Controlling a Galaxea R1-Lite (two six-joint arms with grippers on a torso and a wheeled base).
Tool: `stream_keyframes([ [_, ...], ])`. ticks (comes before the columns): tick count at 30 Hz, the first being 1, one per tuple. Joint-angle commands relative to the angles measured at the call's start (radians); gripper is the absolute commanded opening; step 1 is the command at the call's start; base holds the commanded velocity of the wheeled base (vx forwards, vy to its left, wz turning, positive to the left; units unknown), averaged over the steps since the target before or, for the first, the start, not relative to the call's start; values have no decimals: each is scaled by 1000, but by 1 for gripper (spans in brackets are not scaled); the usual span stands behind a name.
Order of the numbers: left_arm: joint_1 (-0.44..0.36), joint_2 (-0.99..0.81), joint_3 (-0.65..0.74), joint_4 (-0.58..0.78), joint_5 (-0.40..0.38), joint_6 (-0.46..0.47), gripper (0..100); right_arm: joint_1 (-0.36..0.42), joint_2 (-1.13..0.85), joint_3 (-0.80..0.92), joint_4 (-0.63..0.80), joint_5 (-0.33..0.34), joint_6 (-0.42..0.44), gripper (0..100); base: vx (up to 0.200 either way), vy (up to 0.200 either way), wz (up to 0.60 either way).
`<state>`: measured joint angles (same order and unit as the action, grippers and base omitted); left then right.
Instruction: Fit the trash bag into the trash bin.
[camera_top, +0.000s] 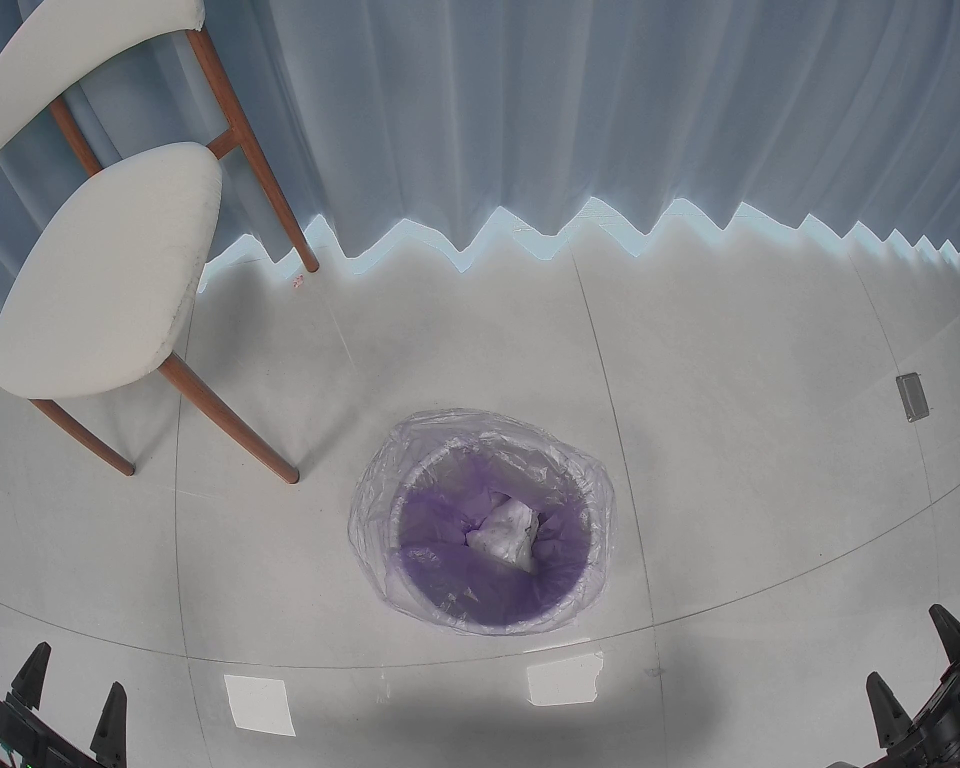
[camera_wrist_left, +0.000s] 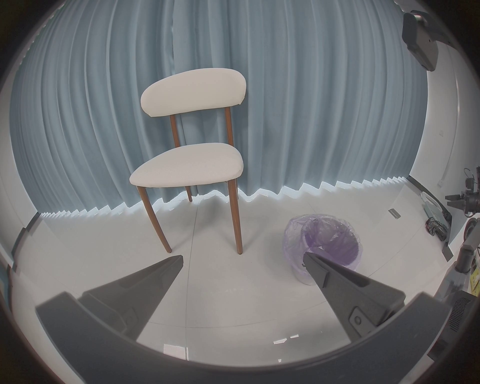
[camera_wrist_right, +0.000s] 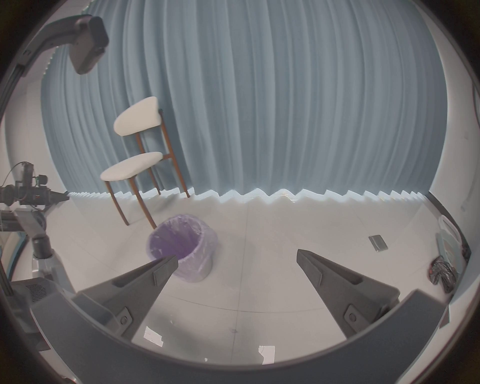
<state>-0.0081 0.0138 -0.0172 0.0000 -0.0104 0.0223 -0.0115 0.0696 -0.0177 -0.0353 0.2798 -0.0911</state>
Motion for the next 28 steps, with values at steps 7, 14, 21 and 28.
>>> stream_keyframes([
  [7,2,-9,17,2,3,-18,100,7,-68,18,34,-335,128,100,0,0,0],
  [14,0,-8,17,3,3,-10,100,7,-70,18,32,-281,79,100,0,0,0],
  [21,0,-9,17,2,3,-10,100,8,-70,18,34,-284,90,100,0,0,0],
  [28,2,-9,17,5,4,-18,100,7,-70,18,32,-300,94,100,0,0,0],
])
